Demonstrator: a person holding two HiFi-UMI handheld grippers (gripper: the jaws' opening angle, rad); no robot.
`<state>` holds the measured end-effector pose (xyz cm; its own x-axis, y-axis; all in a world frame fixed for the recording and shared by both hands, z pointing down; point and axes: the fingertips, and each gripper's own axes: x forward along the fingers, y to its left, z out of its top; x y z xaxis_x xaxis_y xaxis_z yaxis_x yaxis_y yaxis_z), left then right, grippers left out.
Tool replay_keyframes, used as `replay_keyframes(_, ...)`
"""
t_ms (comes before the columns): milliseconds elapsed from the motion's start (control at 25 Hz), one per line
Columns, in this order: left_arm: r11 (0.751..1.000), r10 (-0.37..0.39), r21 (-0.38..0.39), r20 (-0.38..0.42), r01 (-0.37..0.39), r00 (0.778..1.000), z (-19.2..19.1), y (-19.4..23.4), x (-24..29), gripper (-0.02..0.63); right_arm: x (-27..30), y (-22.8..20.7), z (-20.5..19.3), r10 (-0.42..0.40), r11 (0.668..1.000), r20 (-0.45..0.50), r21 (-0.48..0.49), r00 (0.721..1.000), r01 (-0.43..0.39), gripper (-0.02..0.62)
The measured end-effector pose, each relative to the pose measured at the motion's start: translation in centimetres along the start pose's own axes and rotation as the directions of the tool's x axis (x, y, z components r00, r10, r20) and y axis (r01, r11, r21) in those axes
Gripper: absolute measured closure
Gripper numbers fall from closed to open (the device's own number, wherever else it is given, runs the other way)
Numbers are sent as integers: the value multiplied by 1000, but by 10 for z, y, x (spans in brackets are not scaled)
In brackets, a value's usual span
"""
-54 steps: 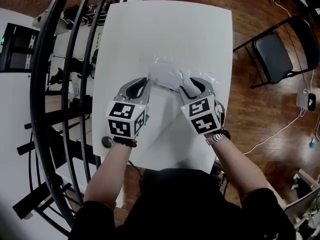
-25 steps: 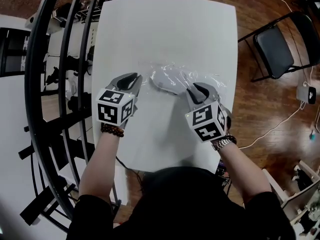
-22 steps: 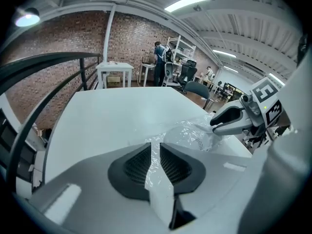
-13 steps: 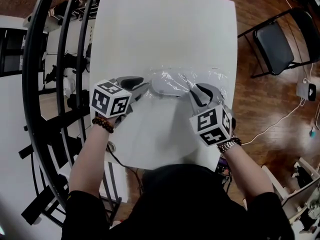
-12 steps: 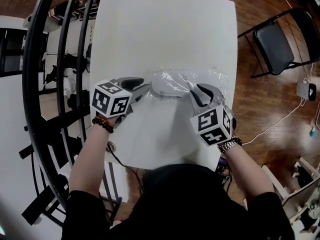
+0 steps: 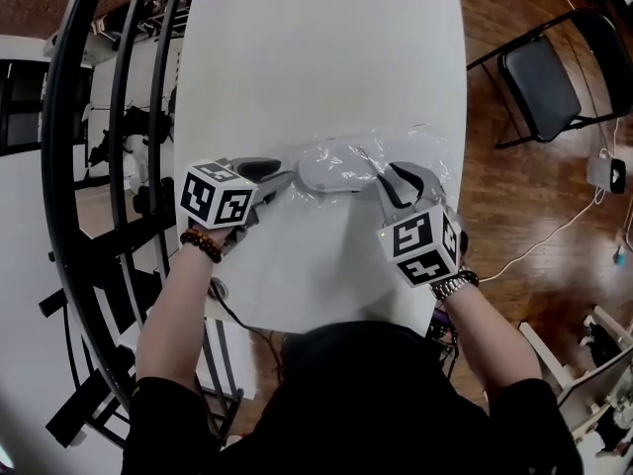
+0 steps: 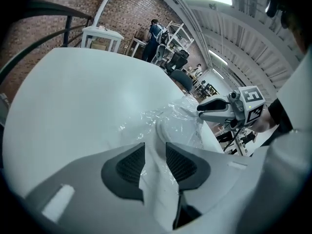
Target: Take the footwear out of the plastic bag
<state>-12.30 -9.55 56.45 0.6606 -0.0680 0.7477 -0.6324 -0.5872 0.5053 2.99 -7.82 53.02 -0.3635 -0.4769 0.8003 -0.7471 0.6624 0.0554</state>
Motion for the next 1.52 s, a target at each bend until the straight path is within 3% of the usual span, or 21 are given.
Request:
replay_keyframes(240,1000,4,23,-31,-3,999,-7,0,-3,453,-4,-5,4,-21,1000,20,17,1000,21,522)
replay_keyframes(400,999,-40,24,-34,41,999,-8,-11,2,448,-3,-2,6,-24,1000,32,15,999,24,532)
replay_keyframes(600,995,-95,-29,4,95,995,2,-21,8,422,-6,3,6,-19,1000,38,10,999,19,543)
replay_keyframes(840,989,-123,-90,-6,122,992,5,-25,18,388,-5,5,-3,-15,1000,26,19,1000,15,543)
replay_keyframes(1240,989,-116,-98,-16,114,993,3,-26,27,379,2,12,-8,1,1000,10,28,1000,-1,543)
replay_keyframes(1520,975,-181,-128,-2,179,983,11,-37,30,373,5,11,-9,11,999,-8,31,1000,-11,543)
